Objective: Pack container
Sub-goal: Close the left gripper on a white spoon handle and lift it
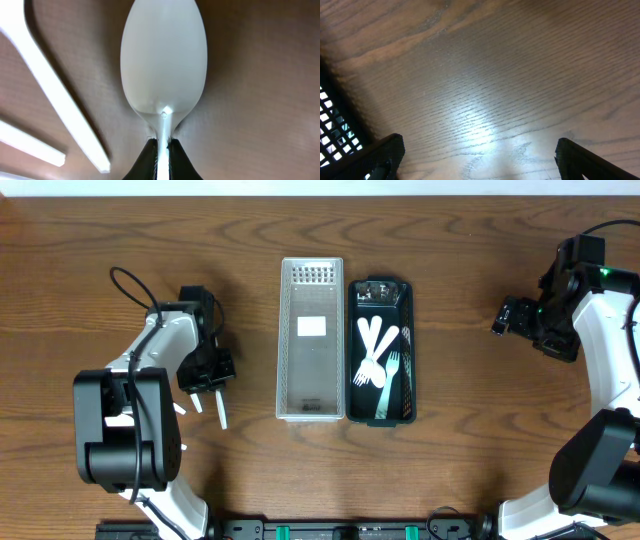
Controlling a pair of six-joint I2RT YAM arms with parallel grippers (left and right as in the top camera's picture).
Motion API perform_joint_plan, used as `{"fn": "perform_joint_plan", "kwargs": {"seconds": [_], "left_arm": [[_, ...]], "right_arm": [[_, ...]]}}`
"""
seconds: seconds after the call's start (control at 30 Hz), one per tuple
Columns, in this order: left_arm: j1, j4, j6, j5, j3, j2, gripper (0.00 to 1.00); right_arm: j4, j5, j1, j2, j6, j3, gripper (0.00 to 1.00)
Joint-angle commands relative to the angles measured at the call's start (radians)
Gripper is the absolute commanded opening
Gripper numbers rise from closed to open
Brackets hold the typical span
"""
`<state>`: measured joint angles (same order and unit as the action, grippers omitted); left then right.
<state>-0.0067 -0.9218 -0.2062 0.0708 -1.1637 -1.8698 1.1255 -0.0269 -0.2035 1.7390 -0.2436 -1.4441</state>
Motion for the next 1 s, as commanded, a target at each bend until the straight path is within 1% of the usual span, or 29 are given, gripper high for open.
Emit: {"fn": "perform_joint_plan", "kwargs": {"seconds": [0.0,0.07,0.17,0.27,0.37,0.47,0.57,0.63,0.83,0.9,0.93,0.97], "left_arm": [[-0.058,-0.069,0.002,-0.011,-0.109,0.098,0.06],[-0.109,-0.111,0.002,-0.011,-0.163,0.155,0.06],[-0.203,-0.129,0.002,-0.011,-0.23,0.233,0.06],[-0.307,-0.109,0.002,-0.011,-0.273,0.287,0.06],[-0.398,-0.063,-0.002,-0.011,-0.28,0.299,0.06],[-0.465,-0.008,-0.031,-0.011,-0.277,0.266,0.06],[-0.501,0.035,-0.033,-0.011,-0.276,0.204,0.06],[-0.512,0.053,-0.037,-0.011,-0.276,0.151,0.05],[-0.517,0.048,-0.036,-0.01,-0.276,0.013,0.07],[-0.517,0.048,-0.036,-0.01,-0.276,0.0,0.14],[-0.517,0.048,-0.035,-0.011,-0.276,-0.001,0.22],[-0.517,0.05,-0.035,-0.011,-0.276,0.002,0.27]], "right_arm": [[0.0,0.0,0.005,0.001,0.013,0.003,0.99],[0.0,0.0,0.006,0.001,0.013,0.003,0.99],[0.0,-0.001,0.006,0.001,0.013,0.003,0.99],[0.0,-0.001,0.006,0.001,0.013,0.003,0.99],[0.0,-0.001,0.006,0.001,0.013,0.003,0.99],[0.001,-0.001,0.007,0.001,0.013,0.003,0.99],[0.002,-0.001,0.009,0.001,0.013,0.003,0.99],[0.003,-0.001,0.01,0.001,0.013,0.003,0.99],[0.008,-0.001,0.01,0.001,0.013,0.003,0.99],[0.008,-0.001,0.01,0.001,0.013,0.003,0.99],[0.008,-0.001,0.01,0.001,0.013,0.003,0.99],[0.007,-0.001,0.01,0.001,0.013,0.003,0.99]]}}
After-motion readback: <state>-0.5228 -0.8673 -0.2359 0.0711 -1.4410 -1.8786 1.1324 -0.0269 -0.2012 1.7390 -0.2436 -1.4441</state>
